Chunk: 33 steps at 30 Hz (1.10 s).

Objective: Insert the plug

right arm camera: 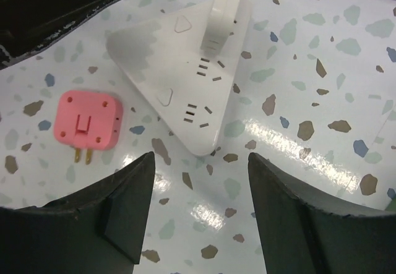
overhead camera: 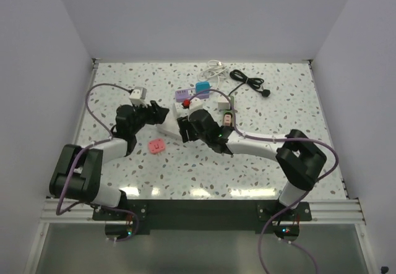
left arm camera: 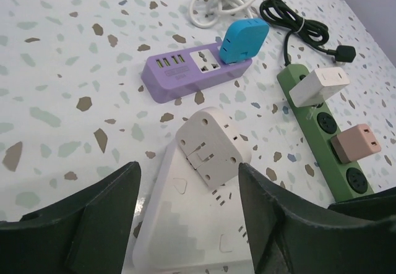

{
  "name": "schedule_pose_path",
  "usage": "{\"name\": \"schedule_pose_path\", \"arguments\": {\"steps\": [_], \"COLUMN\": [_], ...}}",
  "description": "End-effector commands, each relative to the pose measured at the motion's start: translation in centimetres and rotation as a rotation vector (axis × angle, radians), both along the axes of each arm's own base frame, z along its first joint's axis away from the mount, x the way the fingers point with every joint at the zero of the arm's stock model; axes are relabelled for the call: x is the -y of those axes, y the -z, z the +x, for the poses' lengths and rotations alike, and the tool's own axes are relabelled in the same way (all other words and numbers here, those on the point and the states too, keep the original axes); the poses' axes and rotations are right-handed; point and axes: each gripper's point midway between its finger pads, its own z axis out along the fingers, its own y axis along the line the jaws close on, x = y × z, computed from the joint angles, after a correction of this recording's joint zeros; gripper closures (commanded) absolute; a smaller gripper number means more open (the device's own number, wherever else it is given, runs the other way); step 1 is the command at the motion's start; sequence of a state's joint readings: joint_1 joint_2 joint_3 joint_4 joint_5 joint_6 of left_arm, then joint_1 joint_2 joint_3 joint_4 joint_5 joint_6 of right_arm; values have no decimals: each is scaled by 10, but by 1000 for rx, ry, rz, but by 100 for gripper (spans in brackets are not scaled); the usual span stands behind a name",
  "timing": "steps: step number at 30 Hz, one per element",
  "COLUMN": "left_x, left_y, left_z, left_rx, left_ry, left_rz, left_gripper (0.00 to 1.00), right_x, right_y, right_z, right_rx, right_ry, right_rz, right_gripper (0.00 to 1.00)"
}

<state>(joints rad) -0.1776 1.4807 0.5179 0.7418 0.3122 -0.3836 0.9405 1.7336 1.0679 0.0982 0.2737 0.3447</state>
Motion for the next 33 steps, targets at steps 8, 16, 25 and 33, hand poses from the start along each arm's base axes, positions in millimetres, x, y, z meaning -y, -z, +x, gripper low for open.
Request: {"name": "schedule_pose_path", "arguments": {"steps": [8,16,25,33], "left_x": [-72,-98,-103,-104], "left_y": [-25,-32,-27,-27], "left_z": [-49,-80,-93,-95], "left_rx": [34,40,60,68], "left_ry": [-389,-520,-541,-544], "left_rz": [-3,-27,-53,-60], "left_gripper": [18,5,4,4], "right_x": [-61,-106,-121,-127], "right_y": [-29,5,33,51], "right_z": [-62,-81,-60,-43], "right_rx": [-6,-58,-65,-59], "right_ry": [-246,-276,-199,-127], "right_rz": [148,118,67,4], "right_gripper": [35,35,34,25]}}
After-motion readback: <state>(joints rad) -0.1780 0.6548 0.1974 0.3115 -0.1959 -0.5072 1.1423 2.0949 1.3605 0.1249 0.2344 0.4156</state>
